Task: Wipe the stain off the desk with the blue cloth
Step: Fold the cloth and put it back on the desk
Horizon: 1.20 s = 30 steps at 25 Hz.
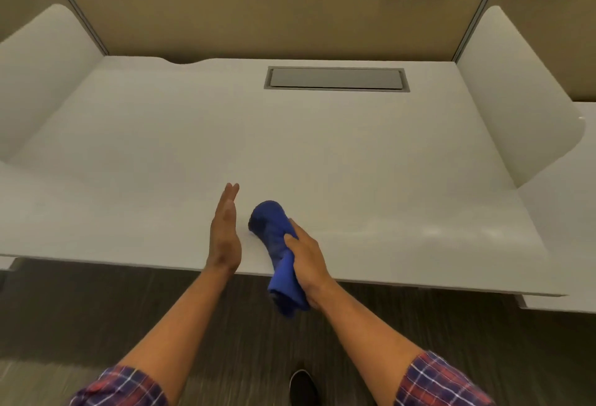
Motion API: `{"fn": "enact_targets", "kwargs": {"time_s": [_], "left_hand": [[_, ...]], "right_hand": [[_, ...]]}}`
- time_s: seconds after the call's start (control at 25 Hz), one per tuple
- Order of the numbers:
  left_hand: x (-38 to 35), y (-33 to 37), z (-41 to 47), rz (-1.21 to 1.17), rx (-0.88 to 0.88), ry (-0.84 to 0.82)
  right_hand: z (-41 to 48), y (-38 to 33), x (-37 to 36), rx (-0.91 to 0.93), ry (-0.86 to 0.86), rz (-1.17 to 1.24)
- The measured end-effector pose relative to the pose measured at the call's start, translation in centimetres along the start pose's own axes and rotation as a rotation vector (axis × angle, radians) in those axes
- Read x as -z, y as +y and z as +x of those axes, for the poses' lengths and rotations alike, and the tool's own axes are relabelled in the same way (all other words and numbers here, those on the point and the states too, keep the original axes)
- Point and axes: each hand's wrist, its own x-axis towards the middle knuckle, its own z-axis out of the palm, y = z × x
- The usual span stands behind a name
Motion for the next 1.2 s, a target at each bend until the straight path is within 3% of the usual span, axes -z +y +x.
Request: {"fn": "enact_targets", "kwargs": {"time_s": [0.16,0.32,0.44,0.56,0.72,0.84,1.08,1.2], "left_hand": [[0.9,2.4,-4.0,-0.001,-0.128,-0.051],[-1.6,5.8,-7.2,0.186,-0.290,-0.264],[-5.1,7.9,-7.9,0.271,-0.386,-0.292],[-8.1,9.8,-6.8,0.218,-0.470,-0.173],[-11.2,12.7,-3.6,0.164,-0.413,-0.119],[-14.0,14.5,-0.5,0.173,-0.372,-0.134],[-20.4,18.4,3.0,0.151,-0.203,-0.279],[-23.2,20.5,4.1,0.077,-0.143,-0.298]], "right_hand": [[-0.4,-2.9,1.3,-0.136,0.065,0.464],[-0.3,-6.2,3.3,-0.134,0.157,0.636],[-0.5,-8.0,5.2,-0.087,0.176,0.713],[-0.4,-9.3,7.4,-0.051,0.196,0.718],[1.1,-10.5,12.1,0.080,0.180,0.659],[2.5,-11.5,16.1,0.108,0.175,0.573],[5.9,-11.9,24.4,-0.018,0.215,0.386],[7.4,-11.6,29.1,-0.020,0.070,0.376]]}}
